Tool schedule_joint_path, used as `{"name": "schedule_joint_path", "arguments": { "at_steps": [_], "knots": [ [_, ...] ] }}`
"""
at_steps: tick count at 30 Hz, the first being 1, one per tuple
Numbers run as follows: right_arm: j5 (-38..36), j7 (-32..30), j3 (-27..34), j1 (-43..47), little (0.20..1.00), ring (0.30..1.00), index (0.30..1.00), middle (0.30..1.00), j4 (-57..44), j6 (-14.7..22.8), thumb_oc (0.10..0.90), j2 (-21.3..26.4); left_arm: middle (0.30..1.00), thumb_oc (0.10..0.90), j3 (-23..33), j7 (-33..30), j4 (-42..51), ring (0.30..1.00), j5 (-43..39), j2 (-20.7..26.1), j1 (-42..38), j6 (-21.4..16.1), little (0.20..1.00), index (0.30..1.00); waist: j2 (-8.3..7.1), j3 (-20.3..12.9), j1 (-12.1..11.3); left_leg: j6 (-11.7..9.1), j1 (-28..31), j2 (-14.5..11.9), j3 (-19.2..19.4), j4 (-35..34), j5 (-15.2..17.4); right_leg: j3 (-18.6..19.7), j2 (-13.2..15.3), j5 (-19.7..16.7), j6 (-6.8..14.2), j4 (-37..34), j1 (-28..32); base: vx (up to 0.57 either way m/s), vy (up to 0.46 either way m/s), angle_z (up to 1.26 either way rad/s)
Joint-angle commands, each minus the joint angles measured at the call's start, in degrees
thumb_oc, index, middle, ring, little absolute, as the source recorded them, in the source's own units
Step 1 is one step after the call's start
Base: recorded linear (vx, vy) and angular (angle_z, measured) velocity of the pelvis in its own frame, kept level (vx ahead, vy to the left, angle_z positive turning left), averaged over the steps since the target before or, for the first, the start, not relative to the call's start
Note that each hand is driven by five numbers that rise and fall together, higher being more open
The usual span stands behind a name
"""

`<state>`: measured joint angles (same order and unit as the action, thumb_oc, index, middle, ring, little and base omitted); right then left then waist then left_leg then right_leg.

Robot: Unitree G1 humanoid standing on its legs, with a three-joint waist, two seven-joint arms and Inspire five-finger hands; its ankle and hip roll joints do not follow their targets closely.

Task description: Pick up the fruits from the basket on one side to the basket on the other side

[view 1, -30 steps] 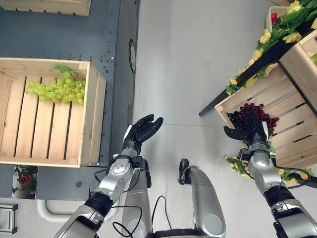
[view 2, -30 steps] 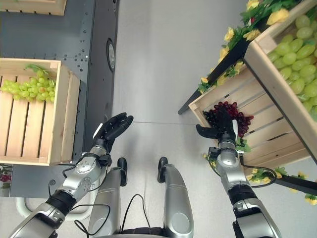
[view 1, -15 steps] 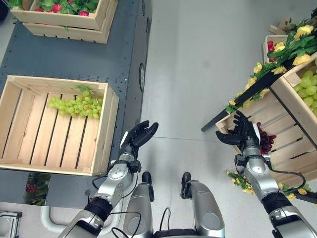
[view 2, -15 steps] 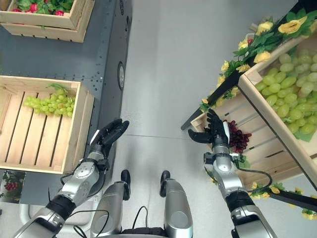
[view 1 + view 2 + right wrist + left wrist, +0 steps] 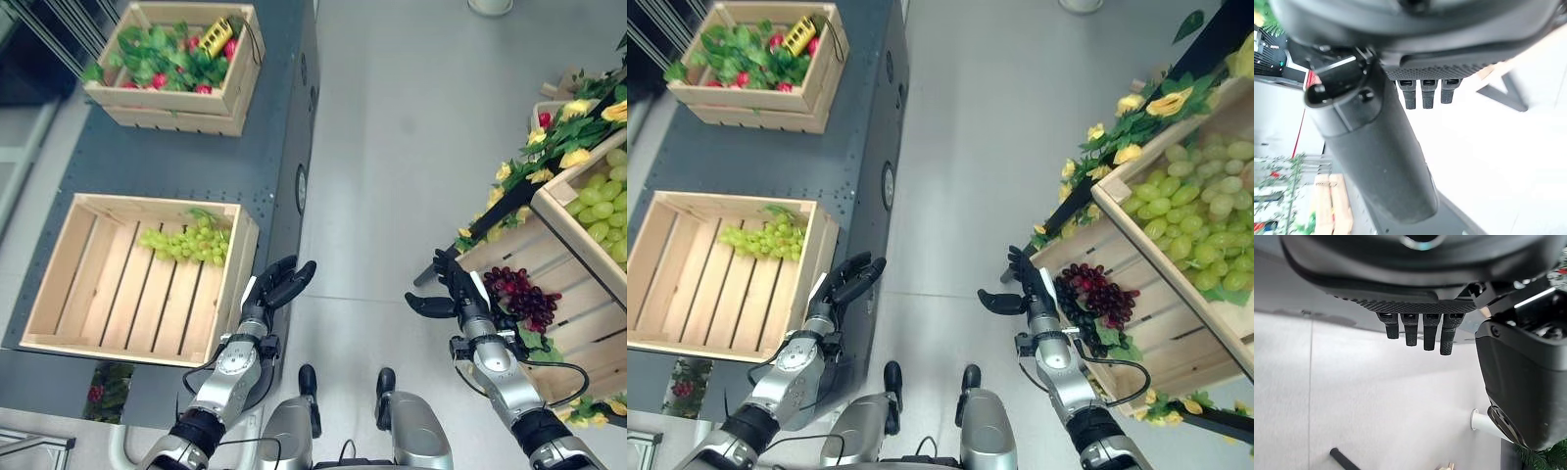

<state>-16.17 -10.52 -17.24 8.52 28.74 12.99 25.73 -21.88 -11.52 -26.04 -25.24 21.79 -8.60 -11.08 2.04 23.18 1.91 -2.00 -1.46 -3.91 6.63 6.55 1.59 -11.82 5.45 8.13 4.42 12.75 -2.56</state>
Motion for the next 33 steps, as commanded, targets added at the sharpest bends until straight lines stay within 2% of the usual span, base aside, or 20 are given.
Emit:
{"name": "schedule_joint_path", "arguments": {
  "at_steps": [1, 7, 12, 16, 19, 23, 26, 28, 33],
  "knots": [
    [0.08, 1.98, -1.09, -0.19, 0.900, 0.900, 0.900, 0.900, -4.27, 7.77, 0.800, -1.92, 0.900, 0.800, 1.62, -3.89, 3.96, 0.900, 8.71, 1.19, 0.45, -8.12, 0.900, 0.900, -2.52, -5.99, -0.35, 2.55, 0.09, 4.68, 2.23, 0.40, 5.22, 0.35, -2.87, -1.54, -2.76, -5.70, 1.67, 0.04, -0.032, 0.11],
    [0.39, 3.09, -2.29, -2.95, 0.900, 0.900, 0.900, 0.900, -4.31, 7.95, 0.800, -4.45, 0.900, 0.800, 4.74, -12.66, 4.51, 0.900, 23.19, 4.23, 2.25, -9.85, 0.900, 0.900, -1.41, -10.15, -1.53, 1.83, 3.43, 5.24, -0.33, -7.43, 2.11, 0.13, -2.91, -4.36, -2.00, -12.13, 4.79, 0.05, -0.038, 0.04],
    [-0.46, 4.35, -2.94, -3.65, 0.900, 0.900, 0.900, 0.900, -4.12, 7.15, 0.800, -4.63, 0.900, 0.800, 6.74, -17.06, 5.49, 0.900, 29.49, 7.05, 1.54, -11.25, 0.900, 0.900, -0.42, -12.00, -2.08, 1.39, 4.35, 5.32, -1.82, -11.04, 0.21, -0.71, -3.10, -4.56, -2.00, -13.81, 5.86, 0.03, -0.047, 0.17],
    [-1.43, 4.72, -3.90, -3.23, 0.900, 0.900, 0.900, 0.900, -3.83, 6.48, 0.800, -4.62, 0.900, 0.800, 7.65, -21.64, 4.78, 0.900, 32.36, 8.34, 0.30, -11.10, 0.900, 0.900, 0.05, -12.35, -2.32, 1.20, 4.21, 5.38, -2.59, -11.09, -0.04, -1.18, -3.08, -3.78, -2.38, -13.28, 5.95, 0.00, -0.039, 0.14],
    [-1.91, 5.23, -4.60, -2.88, 0.900, 0.900, 0.900, 0.900, -3.63, 6.19, 0.800, -4.36, 0.900, 0.800, 8.01, -25.23, 3.97, 0.900, 35.86, 9.38, -0.47, -10.17, 0.900, 0.900, 0.30, -12.35, -2.48, 0.88, 4.20, 5.38, -2.75, -10.70, -0.04, -1.71, -2.94, -3.45, -2.69, -13.29, 6.40, 0.00, -0.027, 0.10],
    [-1.86, 5.06, -5.84, -2.09, 0.900, 0.900, 0.900, 0.900, -3.03, 6.93, 0.800, -4.11, 0.900, 0.800, 8.80, -31.09, 2.11, 0.900, 42.06, 12.36, -2.43, -6.96, 0.900, 0.900, 0.55, -12.42, -2.98, 0.47, 4.21, 5.43, -3.59, -10.65, -0.31, -2.34, -2.80, -3.07, -2.94, -13.51, 7.12, 0.00, -0.037, 0.10],
    [-2.01, 5.17, -6.10, -2.26, 0.900, 0.900, 0.900, 0.900, -3.06, 6.82, 0.800, -3.94, 0.900, 0.800, 8.99, -32.90, 0.87, 0.900, 44.14, 13.47, -3.09, -5.65, 0.900, 0.900, 0.57, -12.46, -2.92, 0.38, 4.24, 5.42, -3.72, -10.63, -0.36, -2.51, -2.79, -2.98, -2.94, -13.52, 7.32, 0.00, -0.024, 0.12],
    [-1.82, 5.52, -6.03, -3.17, 0.900, 0.900, 0.900, 0.900, -3.07, 6.67, 0.800, -3.47, 0.900, 0.800, 10.22, -35.36, -1.97, 0.900, 46.12, 15.80, -3.74, -4.48, 0.900, 0.900, 0.67, -12.69, -2.77, 0.18, 4.25, 5.43, -4.19, -10.52, -0.48, -2.73, -2.77, -2.64, -2.91, -13.49, 7.73, 0.01, -0.012, 0.02],
    [-1.53, 6.52, -6.22, -3.85, 0.900, 0.900, 0.900, 0.900, -2.11, 6.99, 0.800, -2.81, 0.900, 0.800, 11.12, -35.86, -5.41, 0.900, 45.78, 18.48, -5.10, -2.00, 0.900, 0.900, 0.86, -12.57, -2.70, -0.06, 3.76, 5.28, -4.21, -10.13, -0.65, -3.06, -2.72, -2.50, -2.87, -13.37, 7.82, 0.00, 0.000, 0.00]
  ]
}}
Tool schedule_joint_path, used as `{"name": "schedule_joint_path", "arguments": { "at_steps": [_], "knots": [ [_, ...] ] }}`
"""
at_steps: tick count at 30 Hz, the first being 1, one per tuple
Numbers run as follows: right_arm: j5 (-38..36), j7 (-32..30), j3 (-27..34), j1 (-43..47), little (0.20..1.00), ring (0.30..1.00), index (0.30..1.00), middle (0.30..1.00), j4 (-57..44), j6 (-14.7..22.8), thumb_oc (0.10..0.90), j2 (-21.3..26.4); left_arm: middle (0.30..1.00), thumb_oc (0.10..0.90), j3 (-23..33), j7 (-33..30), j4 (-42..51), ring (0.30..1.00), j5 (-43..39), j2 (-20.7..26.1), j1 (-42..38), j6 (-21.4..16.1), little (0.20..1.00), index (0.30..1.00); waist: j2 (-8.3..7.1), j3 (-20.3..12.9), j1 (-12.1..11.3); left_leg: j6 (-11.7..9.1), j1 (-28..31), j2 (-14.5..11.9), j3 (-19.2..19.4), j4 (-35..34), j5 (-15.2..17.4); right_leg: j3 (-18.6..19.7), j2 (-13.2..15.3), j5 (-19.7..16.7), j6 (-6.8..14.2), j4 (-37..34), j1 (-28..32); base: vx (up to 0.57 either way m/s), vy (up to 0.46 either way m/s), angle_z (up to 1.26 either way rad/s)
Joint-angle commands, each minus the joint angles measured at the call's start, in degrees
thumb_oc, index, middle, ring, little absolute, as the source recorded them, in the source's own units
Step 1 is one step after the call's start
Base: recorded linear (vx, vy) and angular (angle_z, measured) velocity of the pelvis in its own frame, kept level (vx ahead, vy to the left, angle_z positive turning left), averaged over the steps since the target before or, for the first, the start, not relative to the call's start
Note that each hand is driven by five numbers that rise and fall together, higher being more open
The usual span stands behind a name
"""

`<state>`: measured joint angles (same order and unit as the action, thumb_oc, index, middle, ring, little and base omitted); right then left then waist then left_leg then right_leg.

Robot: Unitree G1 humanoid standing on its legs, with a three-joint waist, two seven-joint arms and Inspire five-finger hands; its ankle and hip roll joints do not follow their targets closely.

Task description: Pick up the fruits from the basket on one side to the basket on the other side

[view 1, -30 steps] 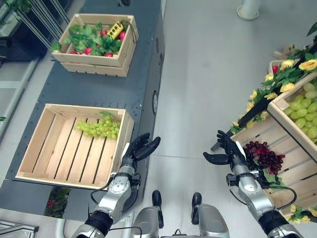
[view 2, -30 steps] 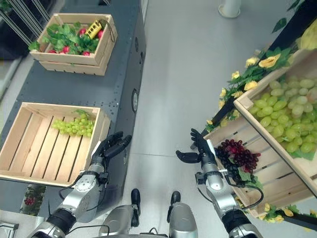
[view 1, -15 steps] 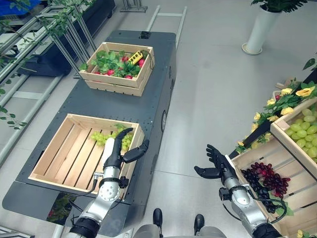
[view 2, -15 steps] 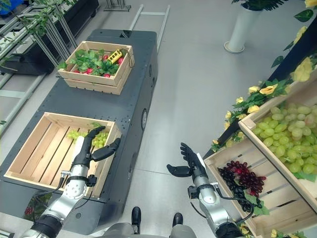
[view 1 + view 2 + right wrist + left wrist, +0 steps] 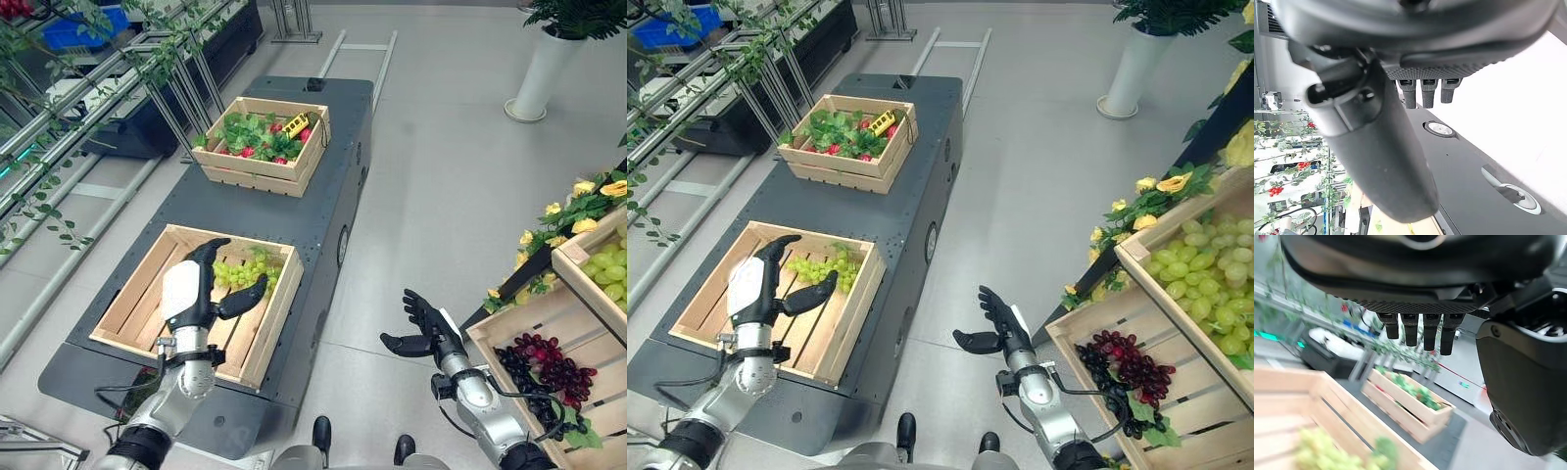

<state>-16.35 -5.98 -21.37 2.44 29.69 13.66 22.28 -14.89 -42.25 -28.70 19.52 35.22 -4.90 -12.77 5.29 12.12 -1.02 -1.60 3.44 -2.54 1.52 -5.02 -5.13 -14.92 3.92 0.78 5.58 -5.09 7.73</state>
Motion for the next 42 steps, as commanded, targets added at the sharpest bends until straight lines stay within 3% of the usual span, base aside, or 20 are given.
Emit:
{"name": "schedule_joint_path", "arguments": {
  "at_steps": [1, 6, 11, 21, 26, 30, 34, 42],
  "knots": [
    [-1.42, 2.14, -2.15, 2.26, 0.900, 0.900, 0.900, 0.900, -2.89, 6.36, 0.800, 0.76, 0.900, 0.800, 4.07, -4.98, -3.25, 0.900, 1.01, 5.36, -9.14, 0.17, 0.900, 0.900, -2.37, -1.43, 0.25, -0.49, -1.20, 3.89, 0.90, 1.44, 6.03, 0.04, -1.21, 4.85, -4.04, 4.49, -2.52, 0.00, 0.000, 0.00],
    [-1.77, 2.89, -2.61, 2.49, 0.900, 0.900, 0.900, 0.900, -2.53, 5.84, 0.800, 1.75, 0.900, 0.800, 4.22, -4.03, -7.21, 0.900, -1.01, 7.04, -11.61, 1.37, 0.900, 0.900, -2.36, -0.64, 0.51, -0.75, -2.14, 3.80, 0.98, 2.06, 5.84, -0.02, -1.27, 4.91, -4.10, 4.65, -2.78, 0.00, 0.007, 0.00],
    [-2.10, 3.52, -3.13, 3.42, 0.900, 0.900, 0.900, 0.900, -2.32, 5.41, 0.800, 3.13, 0.900, 0.800, 2.77, -2.49, -10.38, 0.900, 1.03, 9.64, -15.17, 5.08, 0.900, 0.900, -2.38, 0.65, 0.82, -0.85, -3.37, 3.78, 1.04, 2.65, 5.75, 0.16, -1.27, 5.01, -4.08, 5.11, -3.64, 0.01, 0.064, 0.01],
    [-2.17, 4.04, -4.50, 5.77, 0.900, 0.900, 0.900, 0.900, -1.71, 5.00, 0.800, 5.36, 0.900, 0.800, -3.82, -2.36, -16.89, 0.900, 7.26, 14.68, -24.50, 9.47, 0.900, 0.900, -3.14, 4.82, 1.46, -0.17, -6.81, 3.95, 1.44, 4.93, 6.35, 0.68, -0.95, 4.99, -3.72, 7.04, -7.56, 0.02, 0.126, 0.01],
    [-2.73, 4.46, -5.93, 8.64, 0.900, 0.900, 0.900, 0.900, -1.11, 5.62, 0.800, 6.10, 0.900, 0.800, -8.37, -2.85, -21.34, 0.900, 10.75, 16.65, -30.26, 11.50, 0.900, 0.900, -4.17, 8.49, 1.67, 0.51, -9.48, 3.78, 2.20, 7.57, 7.03, 1.24, -0.74, 5.55, -3.71, 10.37, -11.01, -0.02, 0.168, -0.04],
    [-2.70, 4.79, -8.00, 12.43, 0.900, 0.900, 0.900, 0.900, -2.58, 5.41, 0.800, 7.18, 0.900, 0.800, -12.61, -3.36, -24.72, 0.900, 10.91, 18.93, -37.04, 11.94, 0.900, 0.900, -5.72, 13.88, 1.65, 1.15, -15.54, 3.47, 4.21, 16.53, 9.25, 1.75, 0.25, 7.53, -3.97, 19.19, -17.45, -0.07, 0.177, -0.02],
    [-3.33, 4.83, -8.43, 14.61, 0.900, 0.900, 0.900, 0.900, -2.79, 4.70, 0.800, 7.53, 0.900, 0.800, -14.69, -1.86, -25.03, 0.900, 13.12, 20.68, -41.14, 12.38, 0.900, 0.900, -6.95, 16.90, 1.43, 1.86, -19.55, 3.22, 5.28, 22.44, 10.96, 2.09, 0.76, 8.71, -4.26, 24.85, -21.59, -0.03, 0.113, 0.04],
    [-3.26, 5.23, -7.72, 16.10, 0.900, 0.900, 0.900, 0.900, -4.17, 3.45, 0.800, 9.70, 0.900, 0.800, -19.29, 0.84, -24.62, 0.900, 16.20, 24.28, -46.63, 15.05, 0.900, 0.900, -7.84, 17.68, 2.16, 3.08, -27.43, 2.77, 7.39, 31.13, 14.78, 2.96, 1.18, 11.32, -4.77, 33.72, -30.36, 0.00, 0.118, -0.01]
  ]
}}
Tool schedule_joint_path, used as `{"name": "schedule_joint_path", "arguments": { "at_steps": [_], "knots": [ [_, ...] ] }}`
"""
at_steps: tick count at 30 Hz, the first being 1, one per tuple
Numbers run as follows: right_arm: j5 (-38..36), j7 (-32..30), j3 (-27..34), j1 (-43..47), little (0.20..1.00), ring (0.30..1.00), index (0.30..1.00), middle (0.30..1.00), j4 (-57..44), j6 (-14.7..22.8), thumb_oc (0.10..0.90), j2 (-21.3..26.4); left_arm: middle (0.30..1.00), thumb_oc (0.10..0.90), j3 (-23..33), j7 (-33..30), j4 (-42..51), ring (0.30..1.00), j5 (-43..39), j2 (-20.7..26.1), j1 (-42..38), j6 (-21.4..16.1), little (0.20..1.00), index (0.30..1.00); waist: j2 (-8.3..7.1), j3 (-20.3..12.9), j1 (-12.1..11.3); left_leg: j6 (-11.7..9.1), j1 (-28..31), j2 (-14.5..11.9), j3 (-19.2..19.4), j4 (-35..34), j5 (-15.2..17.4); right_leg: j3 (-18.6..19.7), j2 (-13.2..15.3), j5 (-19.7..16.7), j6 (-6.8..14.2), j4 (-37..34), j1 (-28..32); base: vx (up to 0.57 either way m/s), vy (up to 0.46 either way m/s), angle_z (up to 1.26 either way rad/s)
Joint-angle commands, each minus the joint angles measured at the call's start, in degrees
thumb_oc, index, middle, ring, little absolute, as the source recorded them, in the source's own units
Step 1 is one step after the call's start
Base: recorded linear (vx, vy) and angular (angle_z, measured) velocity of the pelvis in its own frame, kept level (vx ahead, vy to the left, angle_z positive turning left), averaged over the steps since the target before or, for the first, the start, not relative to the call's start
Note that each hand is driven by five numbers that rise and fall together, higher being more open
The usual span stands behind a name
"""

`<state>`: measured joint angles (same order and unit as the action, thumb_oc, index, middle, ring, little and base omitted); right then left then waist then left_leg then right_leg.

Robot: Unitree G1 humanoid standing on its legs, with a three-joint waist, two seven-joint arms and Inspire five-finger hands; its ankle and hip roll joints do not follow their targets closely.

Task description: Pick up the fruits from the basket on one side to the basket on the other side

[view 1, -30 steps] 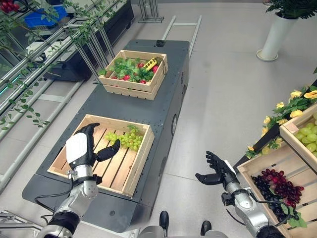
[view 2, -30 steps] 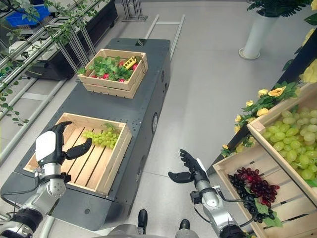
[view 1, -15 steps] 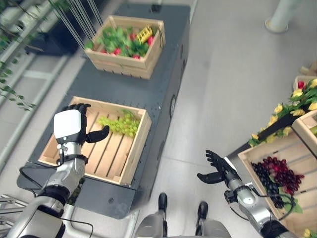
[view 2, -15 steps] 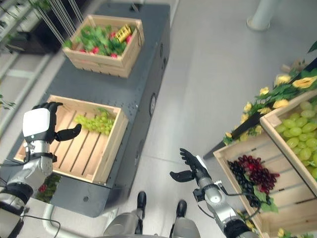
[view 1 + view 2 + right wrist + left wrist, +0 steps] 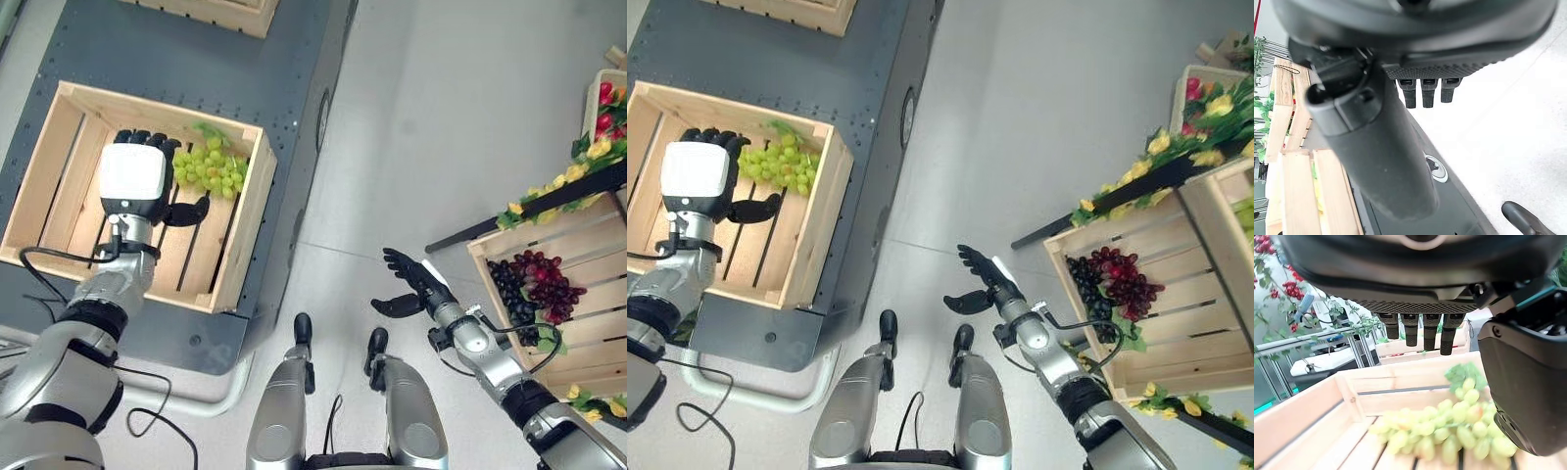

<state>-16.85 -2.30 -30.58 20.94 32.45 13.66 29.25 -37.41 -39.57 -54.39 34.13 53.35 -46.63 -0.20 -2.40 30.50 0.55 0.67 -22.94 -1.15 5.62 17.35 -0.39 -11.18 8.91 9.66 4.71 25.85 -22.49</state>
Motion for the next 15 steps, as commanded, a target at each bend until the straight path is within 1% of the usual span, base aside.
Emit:
{"name": "schedule_joint_path", "arguments": {
  "at_steps": [1, 5, 9, 15],
  "knots": [
    [-2.76, 1.44, 1.55, -2.44, 0.900, 0.900, 0.900, 0.900, -6.99, 3.35, 0.800, 2.87, 0.900, 0.800, 3.02, -1.54, 1.11, 0.900, 1.75, 6.39, -5.19, 2.45, 0.900, 0.900, -0.19, -0.70, 0.65, 0.90, -1.50, 1.24, 3.53, 9.30, 10.34, -0.84, -3.71, 2.72, -3.98, 3.49, -0.68, 0.01, 0.097, -0.04],
    [-2.87, 1.78, 2.26, -2.94, 0.900, 0.900, 0.900, 0.900, -6.72, 3.63, 0.800, 3.37, 0.900, 0.800, 2.52, -1.05, 1.18, 0.900, 1.40, 6.76, -5.64, 3.67, 0.900, 0.900, -0.31, -0.70, 1.00, 1.07, -4.01, 0.64, 3.95, 12.14, 11.52, -0.71, -3.46, 4.14, -4.53, 7.25, -3.47, 0.01, 0.066, -0.08],
    [-2.45, 1.76, 2.22, -2.74, 0.900, 0.900, 0.900, 0.900, -7.22, 3.36, 0.800, 4.04, 0.900, 0.800, 1.48, -0.98, 0.94, 0.900, 2.05, 7.15, -8.78, 4.34, 0.900, 0.900, -0.47, -0.70, 1.53, 1.10, -6.17, 0.10, 4.40, 13.75, 12.05, -0.56, -3.48, 5.05, -5.06, 9.67, -5.97, 0.01, 0.043, -0.01],
    [-2.57, 1.94, 2.31, -1.86, 0.900, 0.900, 0.900, 0.900, -7.50, 2.95, 0.800, 4.65, 0.900, 0.800, -0.48, -0.76, 0.43, 0.900, 1.55, 7.55, -13.18, 5.69, 0.900, 0.900, -0.92, -0.70, 1.89, 1.08, -8.77, -0.37, 4.59, 14.90, 12.15, -0.77, -3.50, 5.13, -5.24, 11.39, -8.79, -0.01, 0.036, 0.02]
  ]
}}
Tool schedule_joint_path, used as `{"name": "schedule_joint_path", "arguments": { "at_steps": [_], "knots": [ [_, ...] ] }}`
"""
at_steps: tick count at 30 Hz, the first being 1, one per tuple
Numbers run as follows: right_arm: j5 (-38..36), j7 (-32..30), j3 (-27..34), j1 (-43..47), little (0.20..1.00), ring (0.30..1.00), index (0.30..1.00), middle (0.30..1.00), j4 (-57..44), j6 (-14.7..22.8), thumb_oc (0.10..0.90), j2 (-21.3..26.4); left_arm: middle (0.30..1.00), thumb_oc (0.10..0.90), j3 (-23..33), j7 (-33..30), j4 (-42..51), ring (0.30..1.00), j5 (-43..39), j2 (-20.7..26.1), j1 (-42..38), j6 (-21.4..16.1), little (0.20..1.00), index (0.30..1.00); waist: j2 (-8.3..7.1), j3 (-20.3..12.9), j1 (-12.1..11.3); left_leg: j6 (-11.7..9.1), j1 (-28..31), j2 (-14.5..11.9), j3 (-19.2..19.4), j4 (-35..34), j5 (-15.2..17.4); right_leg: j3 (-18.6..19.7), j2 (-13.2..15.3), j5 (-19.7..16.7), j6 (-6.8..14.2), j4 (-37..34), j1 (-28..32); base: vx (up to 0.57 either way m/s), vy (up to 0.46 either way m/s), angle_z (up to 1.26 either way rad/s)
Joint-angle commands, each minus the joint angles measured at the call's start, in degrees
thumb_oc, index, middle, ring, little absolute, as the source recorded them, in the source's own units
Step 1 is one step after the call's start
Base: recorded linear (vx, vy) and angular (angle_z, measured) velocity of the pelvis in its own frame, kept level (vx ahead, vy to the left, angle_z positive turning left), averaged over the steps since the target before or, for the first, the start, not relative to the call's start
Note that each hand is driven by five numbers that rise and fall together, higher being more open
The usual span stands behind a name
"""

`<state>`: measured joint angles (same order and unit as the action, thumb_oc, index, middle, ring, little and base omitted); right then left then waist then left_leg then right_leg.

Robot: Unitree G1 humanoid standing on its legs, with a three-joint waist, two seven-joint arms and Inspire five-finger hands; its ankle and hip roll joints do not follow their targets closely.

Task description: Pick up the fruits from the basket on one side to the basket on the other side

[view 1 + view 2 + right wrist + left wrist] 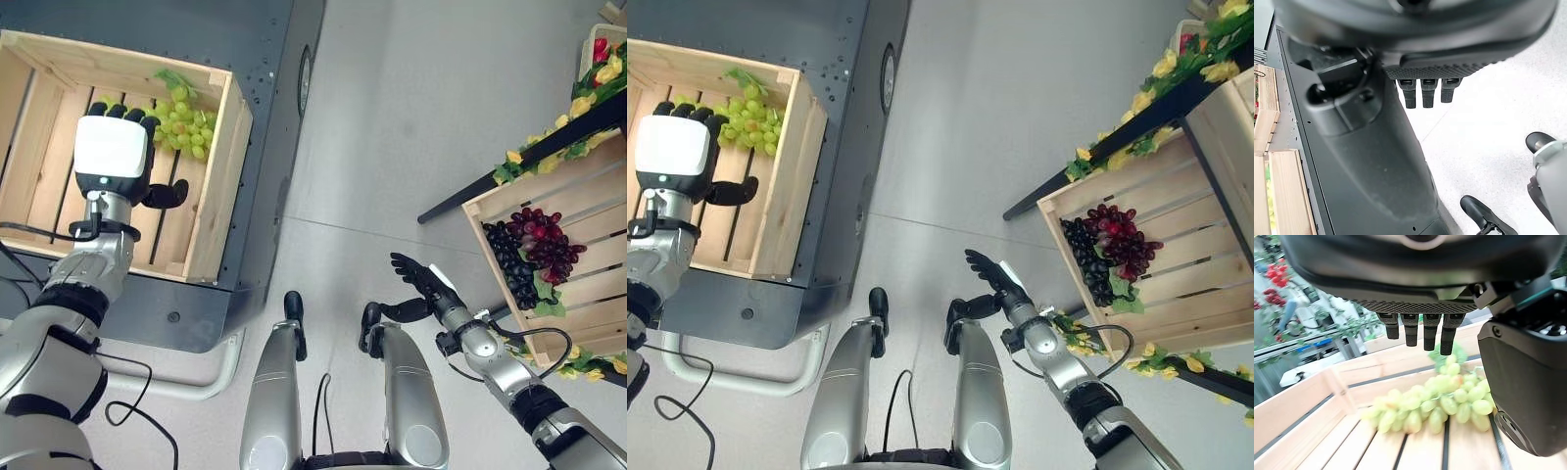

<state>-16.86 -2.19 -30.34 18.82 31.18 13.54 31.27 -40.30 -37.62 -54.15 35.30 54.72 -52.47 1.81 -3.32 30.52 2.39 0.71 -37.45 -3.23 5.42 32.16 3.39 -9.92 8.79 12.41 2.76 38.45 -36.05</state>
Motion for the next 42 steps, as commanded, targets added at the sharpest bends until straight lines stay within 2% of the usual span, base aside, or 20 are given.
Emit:
{"name": "schedule_joint_path", "arguments": {
  "at_steps": [1, 7, 10, 12, 16, 22, 23, 26, 27, 29, 30, 35, 36, 38, 42],
  "knots": [
    [-2.69, 1.90, 1.94, 0.32, 0.900, 0.900, 0.900, 0.900, -6.19, 3.02, 0.800, 2.57, 0.900, 0.800, 1.87, -2.43, 0.16, 0.900, 0.84, 6.20, -8.43, 4.22, 0.900, 0.900, -0.29, -0.73, 0.07, 1.08, 5.11, 1.56, 4.78, 0.26, 8.40, -2.05, -3.41, 2.26, -3.23, -1.08, 4.19, 0.00, 0.000, 0.00],
    [-2.70, 2.29, 1.42, 0.09, 0.900, 0.900, 0.900, 0.900, -5.73, 3.75, 0.800, 2.35, 0.900, 0.800, 0.31, -2.14, -0.43, 0.900, 0.45, 7.12, -11.89, 6.06, 0.900, 0.900, -1.20, -0.73, 0.04, 1.28, 3.99, 1.09, 4.98, -0.16, 8.28, -2.47, -3.50, 1.43, -2.72, -1.81, 3.10, 0.00, 0.000, 0.00],
    [-3.03, 1.86, 0.99, 0.39, 0.900, 0.900, 0.900, 0.900, -5.50, 4.45, 0.800, 1.72, 0.900, 0.800, -0.44, -2.02, -1.22, 0.900, -0.47, 7.67, -13.92, 8.15, 0.900, 0.900, -2.07, -0.73, -0.11, 1.51, 3.39, 0.79, 5.03, -0.29, 8.40, -2.73, -3.76, 0.71, -2.22, -2.41, 2.53, 0.02, 0.006, 0.06],
    [-3.04, 1.53, 0.65, -0.44, 0.900, 0.900, 0.900, 0.900, -5.68, 4.43, 0.800, 1.25, 0.900, 0.800, -0.48, -2.05, -2.28, 0.900, -0.69, 7.82, -14.12, 8.42, 0.900, 0.900, -2.61, -0.73, -0.16, 1.23, 4.46, 0.71, 4.75, -0.16, 9.54, -2.65, -3.91, 1.13, -1.46, -2.64, 3.72, 0.07, 0.013, 0.09],
    [-3.37, 1.27, 0.55, -0.30, 0.900, 0.900, 0.900, 0.900, -5.34, 4.44, 0.800, 0.72, 0.900, 0.800, -1.52, -1.17, -3.32, 0.900, 0.05, 7.91, -16.39, 8.81, 0.900, 0.900, -3.38, -0.73, -0.09, 1.37, 3.78, 0.47, 4.66, -0.17, 9.47, -3.01, -3.96, 0.43, -1.12, -3.08, 3.22, 0.02, 0.002, -0.01],
    [-3.66, 0.24, 0.79, -0.27, 0.900, 0.900, 0.900, 0.900, -5.27, 4.70, 0.800, 0.52, 0.900, 0.800, -3.48, 0.86, -5.00, 0.900, 0.24, 7.78, -19.60, 7.76, 0.900, 0.900, -4.18, -0.73, 0.15, 1.94, 1.86, 0.16, 4.89, 0.26, 9.09, -3.46, -4.04, -0.69, -1.33, -3.31, 1.49, 0.00, 0.000, 0.00],
    [-3.66, 0.21, 0.61, -0.87, 0.900, 0.900, 0.900, 0.900, -5.25, 4.68, 0.800, 0.40, 0.900, 0.800, -3.61, 1.09, -5.21, 0.900, 0.26, 7.61, -19.16, 7.62, 0.900, 0.900, -4.24, -0.73, 0.12, 1.63, 3.01, 0.31, 4.55, 0.29, 10.03, -3.17, -4.14, -0.07, -0.74, -3.31, 2.64, 0.03, 0.035, 0.01],
    [-3.83, -0.15, 1.08, -0.81, 0.900, 0.900, 0.900, 0.900, -5.96, 4.03, 0.800, 0.66, 0.900, 0.800, -4.99, 3.31, -6.21, 0.900, 0.12, 7.97, -20.98, 6.74, 0.900, 0.900, -4.73, -0.73, 0.44, 2.06, 0.59, -0.03, 4.94, 0.49, 9.02, -3.61, -4.18, -1.22, -1.05, -3.16, 0.21, 0.00, 0.019, 0.01],
    [-3.90, -0.21, 0.88, -1.46, 0.900, 0.900, 0.900, 0.900, -6.08, 3.80, 0.800, 0.63, 0.900, 0.800, -5.03, 3.49, -6.43, 0.900, 0.24, 7.83, -20.33, 6.44, 0.900, 0.900, -4.77, -0.73, 0.41, 1.71, 1.76, 0.08, 4.61, 0.46, 9.98, -3.31, -4.26, -0.58, -0.43, -3.12, 1.30, 0.01, 0.031, 0.01],
    [-4.07, -0.43, 1.02, -1.43, 0.900, 0.900, 0.900, 0.900, -6.10, 3.76, 0.800, 0.69, 0.900, 0.800, -5.70, 4.00, -6.83, 0.900, -0.17, 7.66, -20.86, 5.99, 0.900, 0.900, -4.91, -0.73, 0.63, 1.90, 0.99, 0.00, 4.69, 0.36, 9.79, -3.47, -4.23, -0.88, -0.35, -2.97, 0.32, 0.00, 0.035, 0.04],
    [-4.15, -0.62, 1.34, -0.95, 0.900, 0.900, 0.900, 0.900, -5.92, 3.96, 0.800, 0.69, 0.900, 0.800, -6.37, 4.29, -7.47, 0.900, -0.51, 7.44, -21.80, 5.60, 0.900, 0.900, -5.12, -0.73, 0.78, 2.27, -0.74, -0.20, 5.04, 0.54, 9.07, -3.77, -4.18, -1.67, -0.73, -2.95, -1.38, -0.04, 0.024, 0.04],
    [-4.37, -0.61, 1.43, -0.93, 0.900, 0.900, 0.900, 0.900, -6.06, 4.53, 0.800, 0.80, 0.900, 0.800, -7.47, 4.29, -9.11, 0.900, -0.38, 6.94, -22.97, 4.84, 0.900, 0.900, -5.75, -0.73, 1.17, 2.36, -2.22, -0.47, 5.13, 0.79, 9.04, -3.88, -4.34, -2.07, -0.49, -2.73, -2.92, 0.00, 0.013, 0.03],
    [-4.06, -0.63, 1.03, -1.50, 0.900, 0.900, 0.900, 0.900, -6.23, 4.92, 0.800, 0.78, 0.900, 0.800, -7.79, 4.13, -9.71, 0.900, 0.06, 6.79, -22.86, 4.49, 0.900, 0.900, -6.01, -0.73, 1.23, 2.10, -1.62, -0.50, 4.87, 0.86, 9.85, -3.79, -4.44, -1.61, 0.09, -2.55, -2.36, 0.04, 0.013, 0.07],
    [-3.88, -0.83, 1.03, -1.04, 0.900, 0.900, 0.900, 0.900, -6.40, 5.41, 0.800, 1.00, 0.900, 0.800, -8.40, 3.89, -10.21, 0.900, 0.33, 6.85, -24.21, 4.52, 0.900, 0.900, -6.31, -0.73, 1.36, 2.41, -3.36, -0.67, 5.14, 1.28, 9.11, -4.16, -4.45, -2.27, -0.43, -2.30, -3.98, 0.00, 0.000, 0.00],
    [-4.21, -1.86, 0.42, -1.47, 0.900, 0.900, 0.900, 0.900, -6.93, 5.54, 0.800, 1.59, 0.900, 0.800, -10.02, 2.76, -12.00, 0.900, 0.65, 6.70, -26.09, 3.89, 0.900, 0.900, -6.65, -0.73, 1.53, 2.14, -3.58, -0.72, 4.66, 2.42, 10.35, -4.09, -4.55, -1.48, -0.02, -1.33, -4.02, 0.02, 0.019, -0.03]
  ]
}}
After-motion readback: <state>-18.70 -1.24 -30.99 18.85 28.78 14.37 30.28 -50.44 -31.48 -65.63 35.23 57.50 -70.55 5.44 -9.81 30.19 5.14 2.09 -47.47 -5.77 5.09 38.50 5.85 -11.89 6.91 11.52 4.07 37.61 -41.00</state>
